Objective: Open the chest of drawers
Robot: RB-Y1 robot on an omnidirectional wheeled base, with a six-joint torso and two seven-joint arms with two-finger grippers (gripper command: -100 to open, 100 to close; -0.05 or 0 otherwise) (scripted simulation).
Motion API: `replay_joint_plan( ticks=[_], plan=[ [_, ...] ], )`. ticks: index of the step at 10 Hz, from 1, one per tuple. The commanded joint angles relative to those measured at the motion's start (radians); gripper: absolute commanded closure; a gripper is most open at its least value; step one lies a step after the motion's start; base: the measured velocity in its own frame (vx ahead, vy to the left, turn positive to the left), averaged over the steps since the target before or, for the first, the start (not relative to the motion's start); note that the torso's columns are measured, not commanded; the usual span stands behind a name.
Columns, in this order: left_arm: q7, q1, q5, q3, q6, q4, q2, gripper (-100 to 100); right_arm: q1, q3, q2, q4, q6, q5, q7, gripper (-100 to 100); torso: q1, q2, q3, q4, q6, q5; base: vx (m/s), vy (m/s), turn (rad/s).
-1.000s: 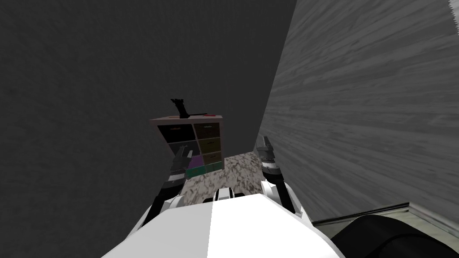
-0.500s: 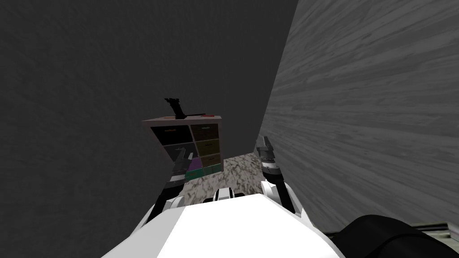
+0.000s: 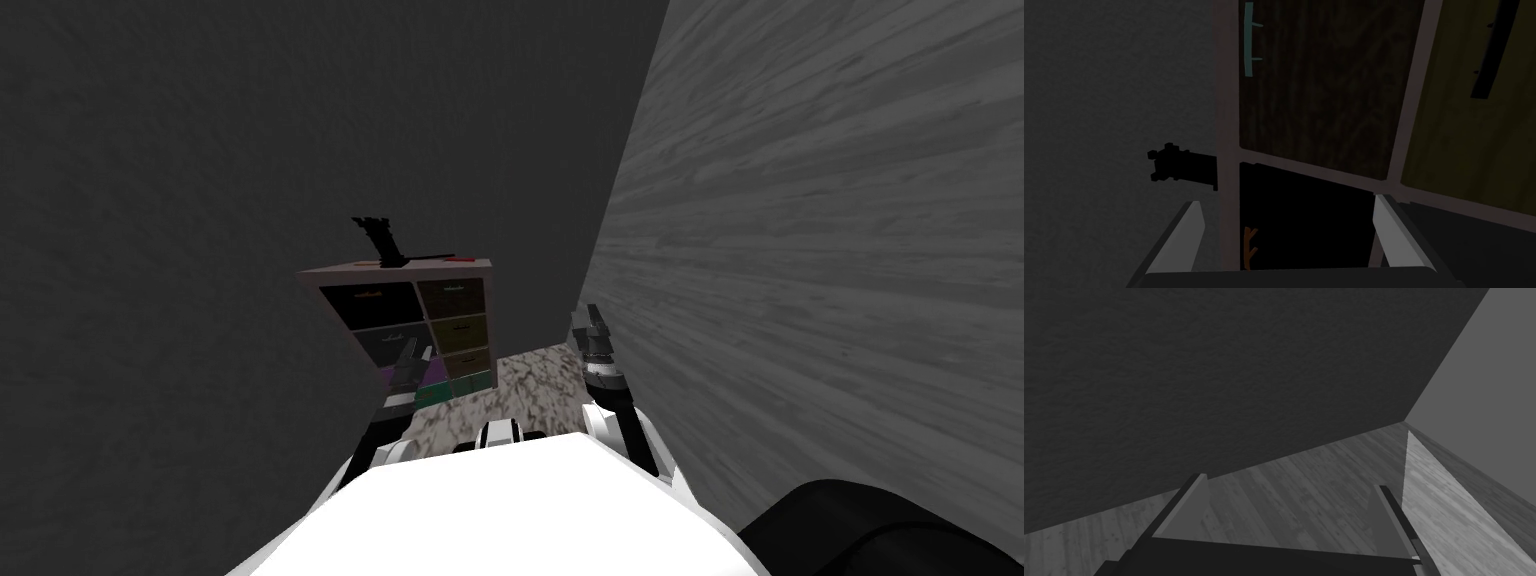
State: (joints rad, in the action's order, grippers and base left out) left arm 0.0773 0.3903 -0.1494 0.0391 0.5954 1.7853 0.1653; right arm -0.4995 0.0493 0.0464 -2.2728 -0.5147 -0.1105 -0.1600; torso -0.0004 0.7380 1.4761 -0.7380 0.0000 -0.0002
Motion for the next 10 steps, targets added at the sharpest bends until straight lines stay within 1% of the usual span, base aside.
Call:
replay_joint_plan(
  ticks=[1, 6, 10],
  plan=[
    [0.006, -0.017, -0.004, -0.005, 0.008, -0.056, 0.000, -100, 0.000, 0.000, 0.000, 0.000, 0.000, 0.000, 0.000, 0, 0.001, 0.000, 0.000, 0.000, 0.000, 0.000, 0.081, -0.020, -0.001],
    [0.019, -0.051, -0.013, -0.013, 0.030, -0.180, -0.008, -100, 0.000, 0.000, 0.000, 0.000, 0.000, 0.000, 0.000, 0, 0.000, 0.000, 0.000, 0.000, 0.000, 0.000, 0.098, -0.032, 0.000],
    [0.029, -0.079, -0.021, -0.021, 0.049, -0.282, -0.038, -100, 0.000, 0.000, 0.000, 0.000, 0.000, 0.000, 0.000, 0, 0.001, 0.000, 0.000, 0.000, 0.000, 0.000, 0.105, -0.034, 0.000]
  ],
)
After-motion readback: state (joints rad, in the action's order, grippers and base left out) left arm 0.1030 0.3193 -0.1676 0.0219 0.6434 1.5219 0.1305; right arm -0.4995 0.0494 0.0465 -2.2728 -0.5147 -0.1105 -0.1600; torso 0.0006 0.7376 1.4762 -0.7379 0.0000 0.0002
